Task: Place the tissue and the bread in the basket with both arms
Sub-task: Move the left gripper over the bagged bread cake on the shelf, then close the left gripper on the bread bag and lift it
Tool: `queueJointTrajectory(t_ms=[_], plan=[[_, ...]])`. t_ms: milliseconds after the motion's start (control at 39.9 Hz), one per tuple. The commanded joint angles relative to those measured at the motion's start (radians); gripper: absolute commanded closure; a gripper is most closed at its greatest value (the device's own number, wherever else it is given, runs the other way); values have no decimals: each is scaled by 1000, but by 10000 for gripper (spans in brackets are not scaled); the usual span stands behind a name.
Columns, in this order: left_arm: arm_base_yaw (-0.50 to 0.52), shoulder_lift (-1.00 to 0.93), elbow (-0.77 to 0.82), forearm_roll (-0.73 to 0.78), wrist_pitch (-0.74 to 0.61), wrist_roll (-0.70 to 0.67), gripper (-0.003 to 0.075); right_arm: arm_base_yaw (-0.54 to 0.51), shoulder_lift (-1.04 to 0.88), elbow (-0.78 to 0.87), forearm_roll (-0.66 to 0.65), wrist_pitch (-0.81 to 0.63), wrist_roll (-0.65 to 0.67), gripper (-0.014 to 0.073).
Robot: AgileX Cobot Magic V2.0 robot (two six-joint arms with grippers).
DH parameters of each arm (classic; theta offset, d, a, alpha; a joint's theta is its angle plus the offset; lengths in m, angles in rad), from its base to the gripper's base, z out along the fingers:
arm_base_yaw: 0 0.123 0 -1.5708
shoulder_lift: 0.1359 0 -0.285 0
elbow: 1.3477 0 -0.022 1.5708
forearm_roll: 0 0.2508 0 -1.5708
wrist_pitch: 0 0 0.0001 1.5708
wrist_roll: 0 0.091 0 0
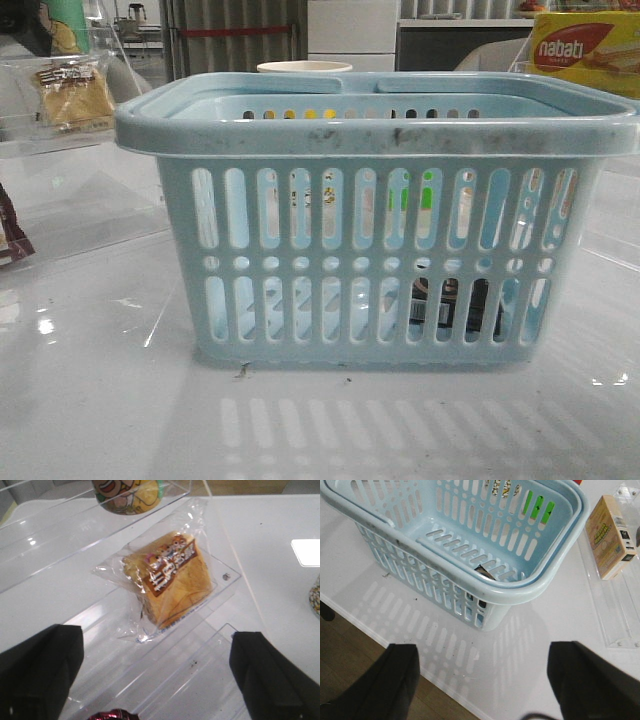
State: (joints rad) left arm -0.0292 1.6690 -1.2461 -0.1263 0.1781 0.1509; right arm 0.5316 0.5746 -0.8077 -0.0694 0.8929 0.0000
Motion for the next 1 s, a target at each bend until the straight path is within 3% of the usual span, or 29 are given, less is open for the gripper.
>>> queueJointTrajectory(t_ms=[0, 502, 577, 828, 978], plan=[[20, 35, -138, -20, 7, -7, 88, -1, 2, -26, -15, -68, -6, -31], [28, 341, -465, -115, 22, -7, 101, -1, 2, -26, -15, -68, -6, -31], [26, 358, -484, -133, 22, -7, 160, -1, 2, -26, -15, -68, -6, -31], [20, 366, -486, -133, -5, -7, 479, -1, 2, -26, -15, -68, -6, -31], [20, 362, -486, -133, 44, -7, 585, -1, 2, -26, -15, -68, -6, -31]])
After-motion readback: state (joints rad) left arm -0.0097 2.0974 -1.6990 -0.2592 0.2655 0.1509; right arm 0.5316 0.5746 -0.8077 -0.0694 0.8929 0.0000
